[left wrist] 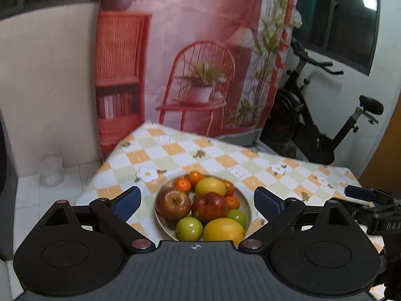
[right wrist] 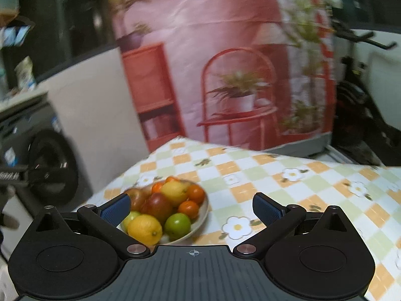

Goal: Organize fruits

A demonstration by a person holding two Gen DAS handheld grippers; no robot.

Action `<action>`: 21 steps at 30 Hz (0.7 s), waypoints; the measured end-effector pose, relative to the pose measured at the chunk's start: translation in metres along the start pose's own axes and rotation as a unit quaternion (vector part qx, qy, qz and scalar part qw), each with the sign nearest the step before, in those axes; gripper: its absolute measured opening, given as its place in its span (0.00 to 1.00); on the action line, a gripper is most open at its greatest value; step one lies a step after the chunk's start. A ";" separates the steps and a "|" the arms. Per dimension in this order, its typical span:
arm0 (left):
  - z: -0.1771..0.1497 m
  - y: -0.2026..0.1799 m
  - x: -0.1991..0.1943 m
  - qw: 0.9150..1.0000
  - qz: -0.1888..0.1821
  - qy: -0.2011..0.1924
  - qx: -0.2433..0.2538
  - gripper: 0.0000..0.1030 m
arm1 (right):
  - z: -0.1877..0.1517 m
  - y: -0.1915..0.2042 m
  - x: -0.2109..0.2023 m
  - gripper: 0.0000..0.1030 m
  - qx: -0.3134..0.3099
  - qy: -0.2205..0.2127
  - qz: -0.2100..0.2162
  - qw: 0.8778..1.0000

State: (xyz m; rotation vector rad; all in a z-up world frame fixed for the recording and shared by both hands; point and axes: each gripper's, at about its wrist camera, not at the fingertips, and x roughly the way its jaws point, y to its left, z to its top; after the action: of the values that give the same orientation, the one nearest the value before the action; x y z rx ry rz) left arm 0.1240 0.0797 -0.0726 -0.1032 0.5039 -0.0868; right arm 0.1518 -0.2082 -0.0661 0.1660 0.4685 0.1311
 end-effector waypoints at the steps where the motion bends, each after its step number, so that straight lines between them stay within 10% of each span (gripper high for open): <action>1: 0.001 -0.002 -0.008 1.000 0.002 -0.008 0.001 0.98 | 0.002 -0.001 -0.009 0.99 0.012 -0.007 -0.003 1.000; 21: -0.010 -0.061 -0.149 0.988 0.102 -0.094 0.068 1.00 | 0.004 0.070 -0.138 1.00 -0.031 -0.052 -0.118 0.991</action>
State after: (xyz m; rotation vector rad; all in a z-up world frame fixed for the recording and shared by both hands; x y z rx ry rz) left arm -0.0143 0.0348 -0.0028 0.0735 0.3175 0.0876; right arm 0.0254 -0.1627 0.0115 0.0562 0.3759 -0.0941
